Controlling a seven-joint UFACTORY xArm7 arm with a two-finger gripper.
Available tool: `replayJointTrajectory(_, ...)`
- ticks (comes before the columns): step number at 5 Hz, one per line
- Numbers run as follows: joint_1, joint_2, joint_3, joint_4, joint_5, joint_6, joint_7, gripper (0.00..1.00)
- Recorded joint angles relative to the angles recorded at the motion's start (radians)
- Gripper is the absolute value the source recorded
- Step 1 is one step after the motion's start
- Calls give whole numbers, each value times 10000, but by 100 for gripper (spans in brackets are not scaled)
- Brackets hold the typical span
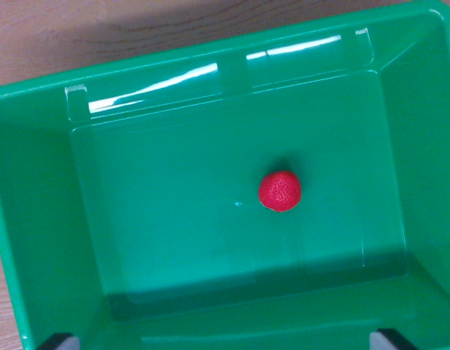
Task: Pick fruit
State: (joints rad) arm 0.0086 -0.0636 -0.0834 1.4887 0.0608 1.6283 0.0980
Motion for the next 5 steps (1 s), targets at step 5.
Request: replayJointTrajectory(5, -7, 83, -6, -139, 3, -231, -43, 0)
